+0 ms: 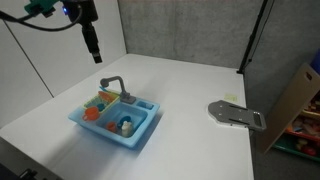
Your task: Remove the white bottle from the sink
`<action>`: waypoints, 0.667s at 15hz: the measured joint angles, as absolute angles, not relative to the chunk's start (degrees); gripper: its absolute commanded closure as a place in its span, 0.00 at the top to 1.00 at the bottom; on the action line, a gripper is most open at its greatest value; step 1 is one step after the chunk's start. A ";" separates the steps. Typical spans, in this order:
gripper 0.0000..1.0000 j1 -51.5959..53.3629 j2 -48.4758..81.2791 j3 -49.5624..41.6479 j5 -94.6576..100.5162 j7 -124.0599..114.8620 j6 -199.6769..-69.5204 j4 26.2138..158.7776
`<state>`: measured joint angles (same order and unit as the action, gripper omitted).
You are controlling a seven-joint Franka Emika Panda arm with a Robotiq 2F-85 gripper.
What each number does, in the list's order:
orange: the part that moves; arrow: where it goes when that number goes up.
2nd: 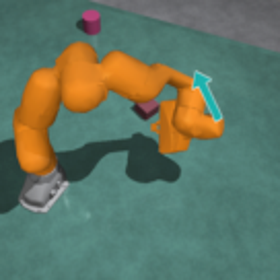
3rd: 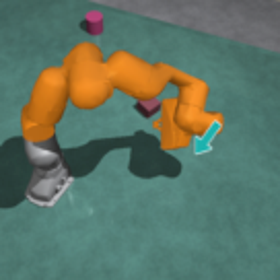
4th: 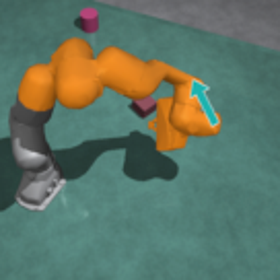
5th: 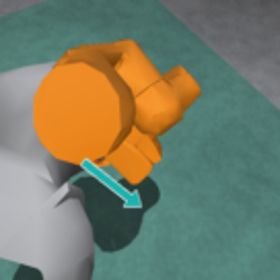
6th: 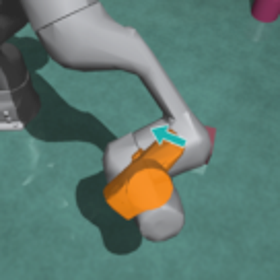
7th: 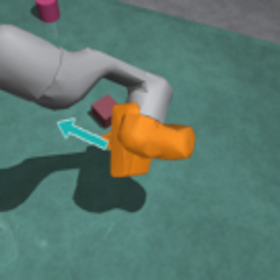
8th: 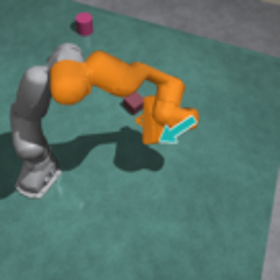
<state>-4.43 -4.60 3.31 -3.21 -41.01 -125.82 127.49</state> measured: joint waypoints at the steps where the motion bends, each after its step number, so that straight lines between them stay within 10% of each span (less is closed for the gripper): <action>1: 1.00 -4.40 -3.46 3.07 -3.21 -41.01 -126.74 127.45; 10: 1.00 -3.59 0.55 1.90 -3.21 -41.01 -128.75 127.15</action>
